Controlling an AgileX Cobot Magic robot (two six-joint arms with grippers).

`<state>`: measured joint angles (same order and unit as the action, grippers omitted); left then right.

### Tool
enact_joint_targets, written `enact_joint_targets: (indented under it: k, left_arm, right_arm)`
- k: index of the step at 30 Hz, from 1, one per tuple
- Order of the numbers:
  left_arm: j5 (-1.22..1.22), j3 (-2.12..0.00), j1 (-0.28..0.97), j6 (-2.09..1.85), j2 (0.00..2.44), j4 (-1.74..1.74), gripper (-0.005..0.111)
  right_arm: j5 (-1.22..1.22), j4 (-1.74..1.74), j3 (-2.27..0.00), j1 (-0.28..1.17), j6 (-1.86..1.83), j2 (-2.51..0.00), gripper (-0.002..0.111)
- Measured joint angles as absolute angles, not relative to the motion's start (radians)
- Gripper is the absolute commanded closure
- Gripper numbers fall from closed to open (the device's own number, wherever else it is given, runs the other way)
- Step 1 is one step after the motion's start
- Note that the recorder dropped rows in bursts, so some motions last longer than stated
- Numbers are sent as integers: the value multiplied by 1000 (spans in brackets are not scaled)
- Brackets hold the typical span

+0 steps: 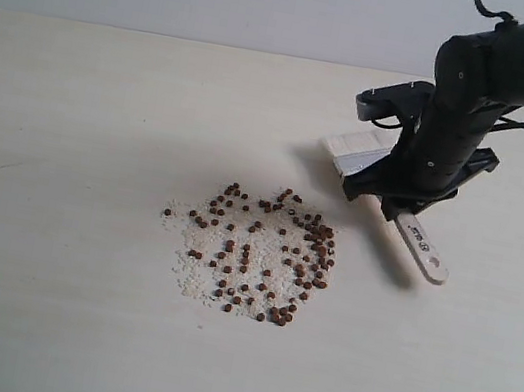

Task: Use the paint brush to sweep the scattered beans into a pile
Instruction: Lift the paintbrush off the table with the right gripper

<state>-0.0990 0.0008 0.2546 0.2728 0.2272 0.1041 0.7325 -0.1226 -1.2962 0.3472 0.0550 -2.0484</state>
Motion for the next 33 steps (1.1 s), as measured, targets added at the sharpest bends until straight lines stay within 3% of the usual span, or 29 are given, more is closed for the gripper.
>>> enact_joint_targets:
  k: [9,18,22,29,33]
  left_arm:
    - [-99,1,255,273,227,104,107]
    - [-99,1,255,273,227,104,107]
    - [-99,1,255,273,227,104,107]
    - [-99,1,255,273,227,104,107]
    - [-246,1,255,273,227,107,107]
  right_arm:
    - [743,-129,-1296,347,23,-1948,108]
    - [913,-129,-1313,347,-124,-1883,108]
    - [1191,60,-1401,347,-311,-1875,108]
    - [1220,146,-1412,347,-361,-1849,108]
    - [1224,225,-1412,347,-432,-1849,108]
